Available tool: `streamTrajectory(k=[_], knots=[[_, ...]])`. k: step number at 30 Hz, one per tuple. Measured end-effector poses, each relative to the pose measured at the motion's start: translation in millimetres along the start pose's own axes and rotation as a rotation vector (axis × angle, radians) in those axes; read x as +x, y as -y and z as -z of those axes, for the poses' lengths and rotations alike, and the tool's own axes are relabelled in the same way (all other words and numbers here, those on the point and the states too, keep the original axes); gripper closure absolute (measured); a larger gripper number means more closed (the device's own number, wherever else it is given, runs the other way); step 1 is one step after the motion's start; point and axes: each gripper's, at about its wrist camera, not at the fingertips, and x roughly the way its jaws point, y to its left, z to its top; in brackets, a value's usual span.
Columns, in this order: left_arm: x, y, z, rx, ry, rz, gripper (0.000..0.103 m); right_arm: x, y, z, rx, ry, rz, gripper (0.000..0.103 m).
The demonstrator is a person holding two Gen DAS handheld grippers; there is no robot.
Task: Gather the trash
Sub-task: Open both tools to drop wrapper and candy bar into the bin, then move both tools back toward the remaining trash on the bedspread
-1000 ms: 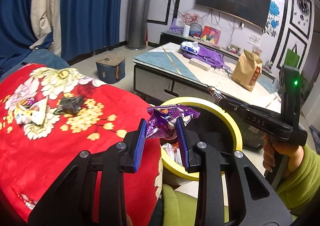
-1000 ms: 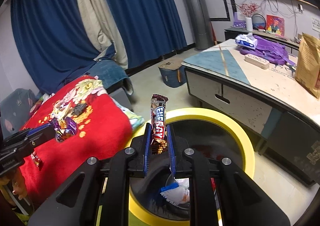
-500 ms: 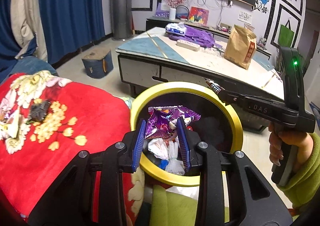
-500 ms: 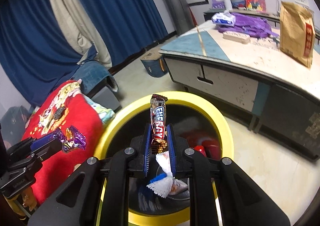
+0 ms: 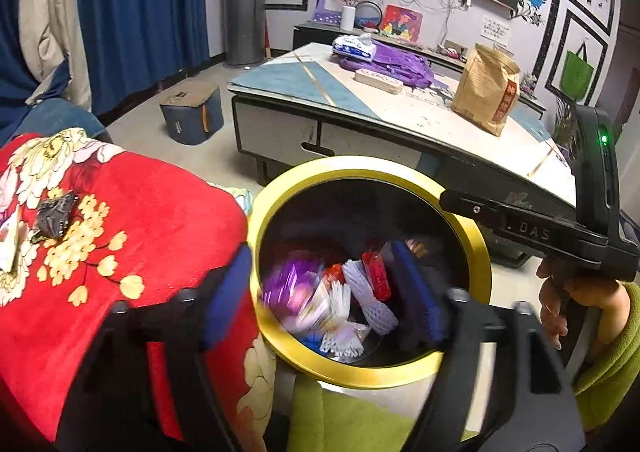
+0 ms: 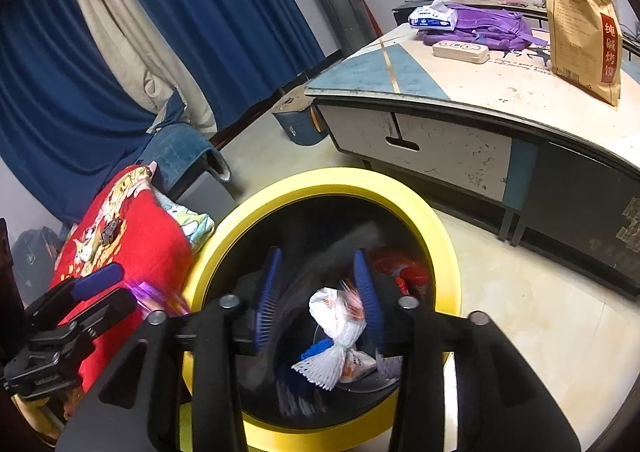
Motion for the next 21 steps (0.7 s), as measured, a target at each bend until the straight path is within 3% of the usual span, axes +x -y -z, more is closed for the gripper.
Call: streamTrajectory(k=[5, 21], knots=[[-10.9, -8.5, -1.1, -0.027, 0.033, -0.021, 0.011, -5.2, -7.0, -1.7, -0.019, 0.029, -0.005, 0.058], [-54.1, -44.6, -1.3, -0.120, 0.139, -0.122, 0.011, -21.8, -65.6, -2.1, -0.148, 0.098, -0.088, 0.044]])
